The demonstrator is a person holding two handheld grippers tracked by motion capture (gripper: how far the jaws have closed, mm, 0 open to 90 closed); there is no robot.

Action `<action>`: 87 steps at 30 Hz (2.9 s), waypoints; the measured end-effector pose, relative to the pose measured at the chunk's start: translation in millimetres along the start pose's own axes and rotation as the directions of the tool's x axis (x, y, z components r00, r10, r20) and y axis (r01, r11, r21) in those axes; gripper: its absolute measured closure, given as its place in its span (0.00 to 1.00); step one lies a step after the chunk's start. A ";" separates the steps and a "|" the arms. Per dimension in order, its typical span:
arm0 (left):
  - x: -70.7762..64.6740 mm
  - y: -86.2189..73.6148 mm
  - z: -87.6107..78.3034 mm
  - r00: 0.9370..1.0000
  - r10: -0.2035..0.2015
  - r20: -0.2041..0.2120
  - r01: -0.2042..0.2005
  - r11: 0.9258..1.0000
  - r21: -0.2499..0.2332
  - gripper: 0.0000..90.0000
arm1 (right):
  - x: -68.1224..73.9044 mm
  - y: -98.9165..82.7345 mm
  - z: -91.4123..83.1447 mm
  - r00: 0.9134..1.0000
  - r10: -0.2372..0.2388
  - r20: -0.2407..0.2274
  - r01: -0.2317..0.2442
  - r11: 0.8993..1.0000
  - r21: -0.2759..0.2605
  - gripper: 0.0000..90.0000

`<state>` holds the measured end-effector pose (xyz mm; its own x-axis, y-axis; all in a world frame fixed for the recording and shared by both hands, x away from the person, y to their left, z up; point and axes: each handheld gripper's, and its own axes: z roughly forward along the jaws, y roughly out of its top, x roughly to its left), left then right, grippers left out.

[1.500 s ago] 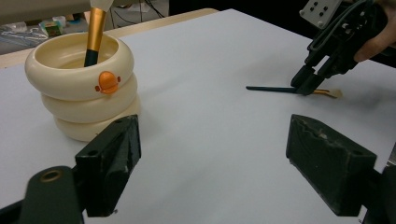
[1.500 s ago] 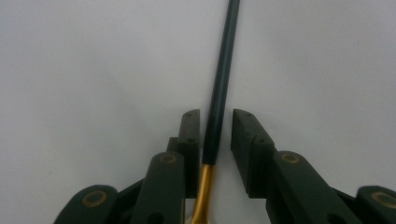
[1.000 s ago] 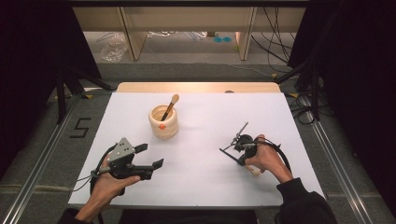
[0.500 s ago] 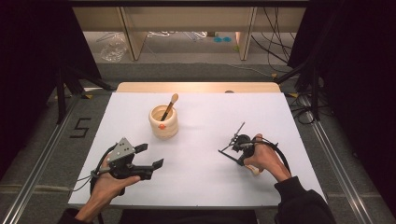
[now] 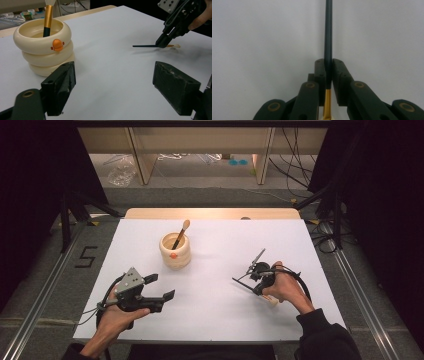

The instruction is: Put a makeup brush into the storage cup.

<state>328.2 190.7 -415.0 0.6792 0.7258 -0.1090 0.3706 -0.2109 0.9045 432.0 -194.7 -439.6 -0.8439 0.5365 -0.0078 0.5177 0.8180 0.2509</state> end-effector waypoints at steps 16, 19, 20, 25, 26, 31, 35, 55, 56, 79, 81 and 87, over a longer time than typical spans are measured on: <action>-1.9 3.1 0.7 1.000 0.001 0.030 0.000 1.000 -0.030 0.21 | 23.8 14.1 -54.0 0.984 -0.169 0.062 0.180 0.937 -0.299 0.93; -2.7 3.6 0.9 0.999 -0.006 0.032 0.007 0.999 -0.035 0.21 | 28.3 16.0 -60.7 0.979 -0.187 0.083 0.204 0.919 -0.337 0.93; -2.8 3.9 1.2 0.999 -0.009 0.037 0.011 0.999 -0.039 0.21 | 30.4 16.5 -63.9 0.979 -0.188 0.080 0.204 0.914 -0.351 0.93; -3.1 6.5 2.1 0.997 -0.038 0.066 0.041 0.998 -0.056 0.21 | 37.0 18.5 -71.1 0.971 -0.228 0.068 0.236 0.887 -0.398 0.93; -3.4 7.2 2.2 0.996 -0.044 0.072 0.048 0.997 -0.060 0.21 | 38.1 19.1 -72.4 0.968 -0.241 0.070 0.248 0.876 -0.415 0.93; -4.4 11.4 2.6 0.996 -0.030 0.087 0.036 0.997 -0.070 0.21 | 46.6 21.3 -80.0 0.956 -0.283 0.070 0.285 0.855 -0.434 0.93; -7.0 16.1 3.3 0.995 -0.012 0.099 0.020 0.997 -0.080 0.21 | 53.9 23.9 -84.8 0.941 -0.327 0.088 0.331 0.835 -0.439 0.93; -29.9 35.7 15.8 0.970 0.108 0.218 -0.089 0.991 -0.096 0.26 | 80.4 38.6 -89.4 0.874 -0.473 0.111 0.470 0.767 -0.437 0.93; -31.2 35.7 16.2 0.968 0.102 0.228 -0.082 0.992 -0.095 0.27 | 81.4 39.2 -89.3 0.872 -0.477 0.112 0.475 0.767 -0.432 0.93; -42.4 40.7 17.8 0.933 0.154 0.326 -0.122 0.986 -0.115 0.57 | 101.4 53.0 -90.2 0.809 -0.572 0.134 0.570 0.709 -0.416 0.93; -43.1 41.1 17.0 0.930 0.162 0.331 -0.129 0.984 -0.119 0.61 | 100.8 54.1 -90.2 0.799 -0.588 0.128 0.581 0.700 -0.415 0.93; -44.0 41.9 16.1 0.920 0.182 0.347 -0.150 0.982 -0.118 0.70 | 101.8 54.8 -90.8 0.778 -0.613 0.139 0.608 0.679 -0.411 0.93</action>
<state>324.0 139.4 -379.0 0.9123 0.4019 -0.0788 0.1874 -0.2386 0.9529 361.6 -114.2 -338.7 -0.9542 -0.0551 -0.2939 -0.2195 0.7967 0.5632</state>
